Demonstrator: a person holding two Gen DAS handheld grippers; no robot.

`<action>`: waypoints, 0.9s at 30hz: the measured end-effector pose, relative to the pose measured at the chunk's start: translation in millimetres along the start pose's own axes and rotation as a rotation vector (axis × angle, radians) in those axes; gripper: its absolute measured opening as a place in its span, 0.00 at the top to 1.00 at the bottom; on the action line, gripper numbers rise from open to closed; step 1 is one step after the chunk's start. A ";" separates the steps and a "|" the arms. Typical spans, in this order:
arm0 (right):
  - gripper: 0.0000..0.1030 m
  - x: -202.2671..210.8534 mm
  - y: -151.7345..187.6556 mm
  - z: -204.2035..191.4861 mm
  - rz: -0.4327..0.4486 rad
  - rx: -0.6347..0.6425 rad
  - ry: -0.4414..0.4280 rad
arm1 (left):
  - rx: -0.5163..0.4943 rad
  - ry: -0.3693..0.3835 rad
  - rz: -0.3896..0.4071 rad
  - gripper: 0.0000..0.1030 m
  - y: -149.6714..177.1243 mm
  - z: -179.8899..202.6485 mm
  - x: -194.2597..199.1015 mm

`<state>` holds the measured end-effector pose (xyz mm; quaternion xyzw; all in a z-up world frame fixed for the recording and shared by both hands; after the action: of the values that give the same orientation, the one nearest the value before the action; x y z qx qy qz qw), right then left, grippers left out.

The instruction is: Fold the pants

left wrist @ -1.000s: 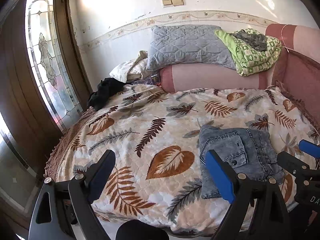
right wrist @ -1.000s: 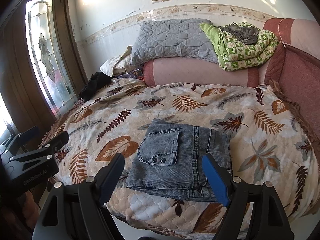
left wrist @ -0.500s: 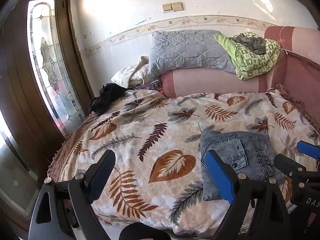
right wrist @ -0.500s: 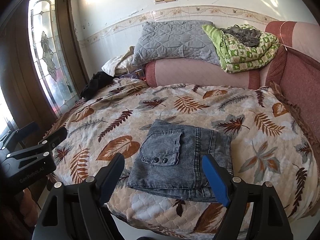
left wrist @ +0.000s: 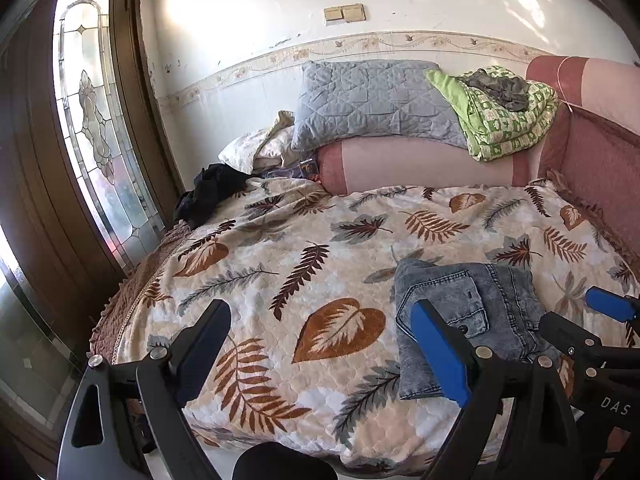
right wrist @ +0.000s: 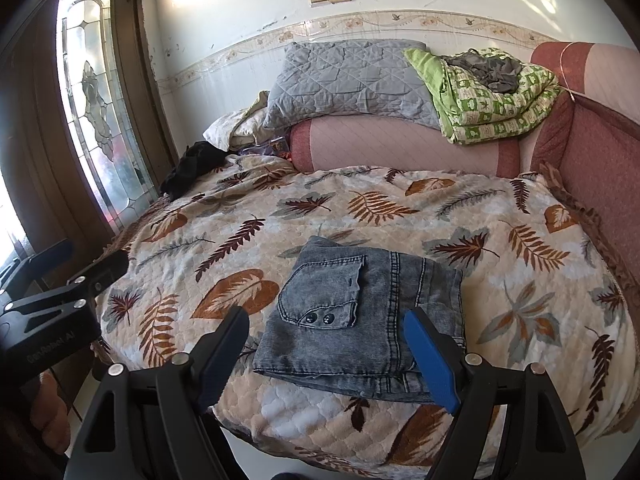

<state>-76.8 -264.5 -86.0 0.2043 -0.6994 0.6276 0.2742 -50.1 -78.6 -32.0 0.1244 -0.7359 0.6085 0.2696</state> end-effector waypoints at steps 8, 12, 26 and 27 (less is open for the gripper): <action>0.20 -1.2 1.5 1.6 -0.002 0.000 0.002 | -0.010 0.007 -0.001 0.11 -1.7 0.4 -0.8; 0.20 0.1 -1.0 2.3 0.005 -0.002 -0.001 | -0.015 0.015 0.006 0.11 -4.5 0.2 0.6; 0.20 7.6 -4.5 -2.1 0.026 0.011 -0.005 | -0.029 0.037 0.014 0.11 -3.3 3.5 5.8; 0.20 7.8 -5.0 -2.5 0.028 0.012 -0.005 | -0.029 0.040 0.014 0.11 -3.3 3.3 6.1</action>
<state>-79.3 -262.2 -77.0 0.1978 -0.6992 0.6349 0.2626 -54.3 -81.6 -26.3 0.1032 -0.7399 0.6021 0.2819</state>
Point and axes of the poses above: each gripper's, at about its wrist camera, not at the fingertips, and x roughly against the way its jaws point, z to its right, y to its underside, the point moved 3 cm from there along -x, roughly the way its jaws point, and after that the axes turned 8 degrees about y, right-handed, at the moved point
